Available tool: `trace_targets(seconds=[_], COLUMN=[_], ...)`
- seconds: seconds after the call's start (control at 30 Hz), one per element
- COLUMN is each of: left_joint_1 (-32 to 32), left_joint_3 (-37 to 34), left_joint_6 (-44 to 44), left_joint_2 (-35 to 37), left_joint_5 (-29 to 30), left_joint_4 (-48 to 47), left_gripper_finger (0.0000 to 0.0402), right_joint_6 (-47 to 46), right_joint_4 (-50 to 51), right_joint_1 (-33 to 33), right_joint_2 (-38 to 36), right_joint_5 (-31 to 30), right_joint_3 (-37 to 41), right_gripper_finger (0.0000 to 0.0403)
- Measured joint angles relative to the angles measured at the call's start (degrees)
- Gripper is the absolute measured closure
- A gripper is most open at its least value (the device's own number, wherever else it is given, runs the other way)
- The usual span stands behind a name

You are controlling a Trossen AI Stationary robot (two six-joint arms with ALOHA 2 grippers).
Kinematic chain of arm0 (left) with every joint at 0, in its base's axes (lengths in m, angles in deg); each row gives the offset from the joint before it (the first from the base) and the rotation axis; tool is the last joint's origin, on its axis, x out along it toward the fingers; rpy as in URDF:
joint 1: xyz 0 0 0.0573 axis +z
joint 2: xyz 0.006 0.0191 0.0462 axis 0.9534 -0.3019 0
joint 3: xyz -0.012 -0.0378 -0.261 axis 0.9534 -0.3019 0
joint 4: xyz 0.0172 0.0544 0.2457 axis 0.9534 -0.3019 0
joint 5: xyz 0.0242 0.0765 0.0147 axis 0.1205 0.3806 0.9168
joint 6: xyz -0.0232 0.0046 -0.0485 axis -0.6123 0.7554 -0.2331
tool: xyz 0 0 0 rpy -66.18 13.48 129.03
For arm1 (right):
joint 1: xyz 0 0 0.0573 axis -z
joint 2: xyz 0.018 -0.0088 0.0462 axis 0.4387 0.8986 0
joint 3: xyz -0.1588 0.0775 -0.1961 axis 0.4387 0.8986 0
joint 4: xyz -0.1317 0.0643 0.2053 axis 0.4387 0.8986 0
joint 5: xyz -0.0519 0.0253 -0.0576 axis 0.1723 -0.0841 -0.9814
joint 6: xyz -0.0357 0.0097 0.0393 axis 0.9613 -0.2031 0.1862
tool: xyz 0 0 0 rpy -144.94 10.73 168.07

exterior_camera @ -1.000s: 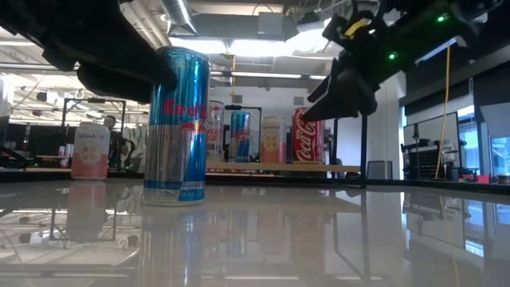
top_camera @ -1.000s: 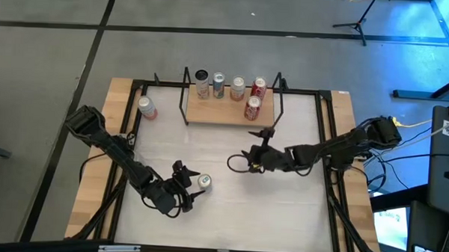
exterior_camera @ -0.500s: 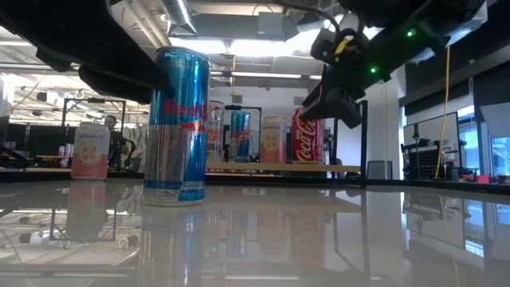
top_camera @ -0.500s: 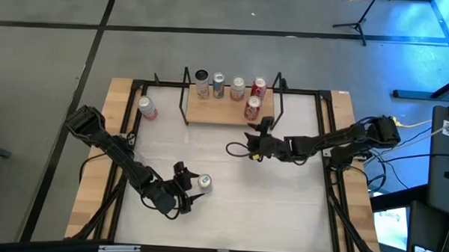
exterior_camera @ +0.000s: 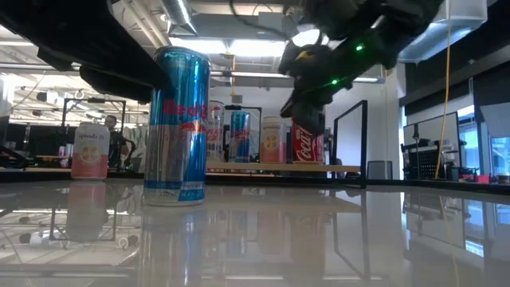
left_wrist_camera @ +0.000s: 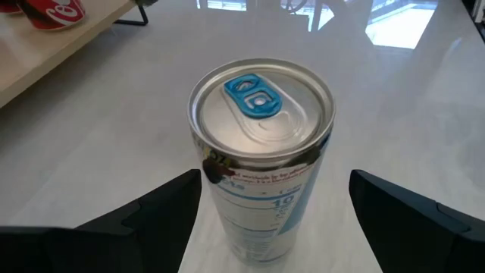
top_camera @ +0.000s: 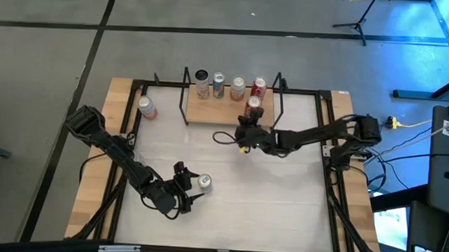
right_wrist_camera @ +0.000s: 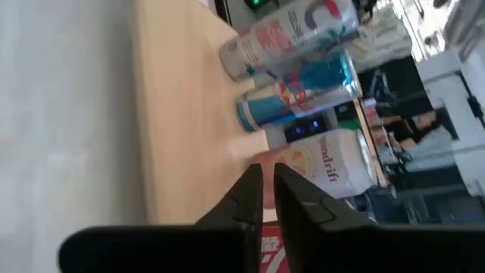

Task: Place canned beverage on shelf
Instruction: Put the red soda can align with the other red soda can on the shelf

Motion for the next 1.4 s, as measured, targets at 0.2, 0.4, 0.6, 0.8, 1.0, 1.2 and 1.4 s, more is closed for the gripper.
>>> trace_targets(seconds=[0.2, 0.4, 0.6, 0.8, 1.0, 1.2, 1.4], left_joint_1=[0.0, 0.0, 0.0, 0.0, 0.0, 0.0, 0.0], left_joint_3=[0.0, 0.0, 0.0, 0.0, 0.0, 0.0, 0.0], left_joint_6=[0.0, -0.1, -0.2, -0.4, -0.4, -0.4, -0.4], left_joint_2=[0.0, 0.0, 0.0, 0.0, 0.0, 0.0, 0.0], left_joint_5=[-0.1, -0.2, -0.2, -0.2, -0.2, -0.2, -0.3], left_joint_4=[0.0, 0.0, 0.0, 0.0, 0.0, 0.0, 0.0], left_gripper_finger=[0.0076, 0.0076, 0.0076, 0.0076, 0.0076, 0.0076, 0.0076], right_joint_6=[-0.2, -0.2, -0.3, -0.3, -0.3, -1.6, -3.4], right_joint_4=[2.1, 2.4, 3.9, 5.2, 6.4, 6.7, 8.8], right_joint_1=[2.6, 4.7, 5.5, 5.4, 5.5, 6.3, 6.6], right_joint_2=[4.5, 5.7, 5.7, 5.7, 5.7, 5.7, 5.7], right_joint_5=[-3.0, -3.1, -6.5, -7.5, -10.0, -11.5, -13.0], right_joint_3=[-4.5, -5.8, -5.8, -5.8, -5.8, -5.8, -5.8], right_gripper_finger=[0.0368, 0.0368, 0.0368, 0.0368, 0.0368, 0.0368, 0.0368])
